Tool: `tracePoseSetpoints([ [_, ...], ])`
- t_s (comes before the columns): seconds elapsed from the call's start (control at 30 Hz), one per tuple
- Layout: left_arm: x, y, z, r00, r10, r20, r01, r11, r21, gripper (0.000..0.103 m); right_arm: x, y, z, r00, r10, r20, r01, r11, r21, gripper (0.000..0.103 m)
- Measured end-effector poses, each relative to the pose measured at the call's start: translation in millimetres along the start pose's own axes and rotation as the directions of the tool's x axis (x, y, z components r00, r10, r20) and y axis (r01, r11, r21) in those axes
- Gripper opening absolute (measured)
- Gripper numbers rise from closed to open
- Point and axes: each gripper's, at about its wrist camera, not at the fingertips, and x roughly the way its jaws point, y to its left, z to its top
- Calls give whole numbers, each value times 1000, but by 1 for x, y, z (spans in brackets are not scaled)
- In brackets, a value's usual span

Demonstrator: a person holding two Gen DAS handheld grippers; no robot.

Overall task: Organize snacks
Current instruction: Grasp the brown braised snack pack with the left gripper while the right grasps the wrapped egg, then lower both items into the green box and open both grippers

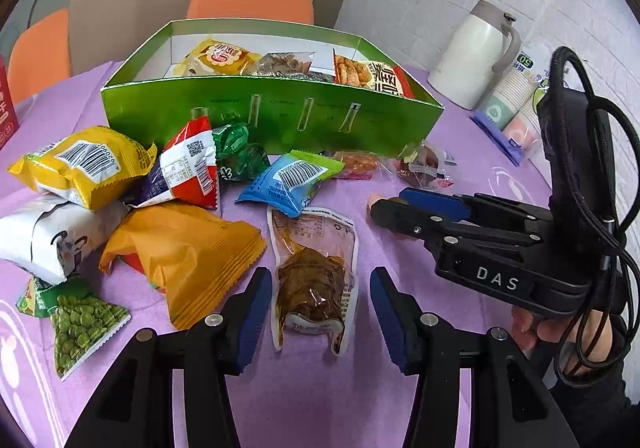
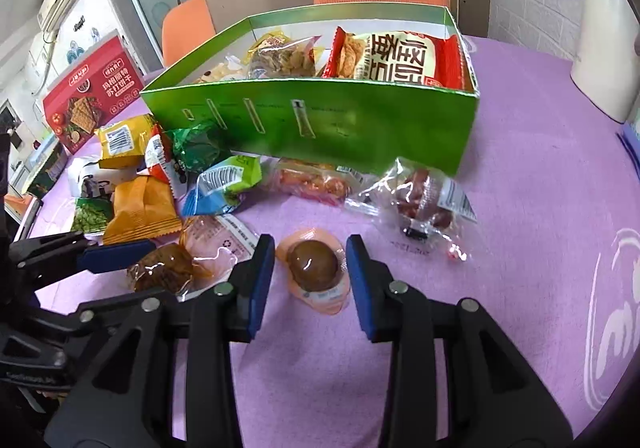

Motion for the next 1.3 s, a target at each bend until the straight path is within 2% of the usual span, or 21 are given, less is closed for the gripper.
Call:
tracePoseSetpoints([
  [0.07, 6, -2, 0, 1000, 14, -21, -14, 1000, 9, 52, -1, 0, -1, 1000, -3, 3, 3, 1000, -5, 39],
  [0.17, 8, -4, 0, 999, 33, -13, -33, 999, 29, 52, -1, 1, -1, 1000, -4, 5, 4, 1000, -5, 38],
  [0.2, 8, -5, 0, 999, 40, -12, -39, 999, 34, 50, -1, 1, 0, 1000, 1, 6, -1, 1000, -5, 34],
  [0.3, 10, -7, 0, 997, 71, -7, -70, 996, 51, 44, -3, 1, -1, 1000, 4, 9, -4, 1000, 9, 34],
  [0.43, 2, -1, -3, 999, 34, -1, -34, 999, 4, 42, -21, 5, -6, 998, 32, 48, -32, 999, 9, 34],
  [0.57, -16, 1, 0, 999, 27, 41, -27, 1000, -13, 42, -46, 15, -1, 993, 48, 106, -47, 999, -20, 34],
  [0.7, -45, 3, 8, 993, 10, 117, -7, 1000, -27, 42, -70, 22, 9, 982, 73, 173, -67, 997, -37, 34],
  [0.87, -83, 11, 30, 975, 15, 222, -8, 999, -36, 42, -88, 26, 32, 967, 90, 236, -81, 996, -47, 34],
  [1.03, -102, 24, 60, 957, 46, 288, -27, 997, -68, 42, -86, 30, 60, 960, 82, 269, -70, 996, -55, 34],
  [1.17, -98, 37, 83, 953, 67, 294, -40, 995, -96, 42, -71, 30, 80, 961, 70, 268, -58, 997, -54, 34],
  [1.3, -83, 48, 105, 960, 75, 270, -46, 992, -115, 42, -47, 26, 97, 967, 67, 244, -61, 998, -32, 34],
])
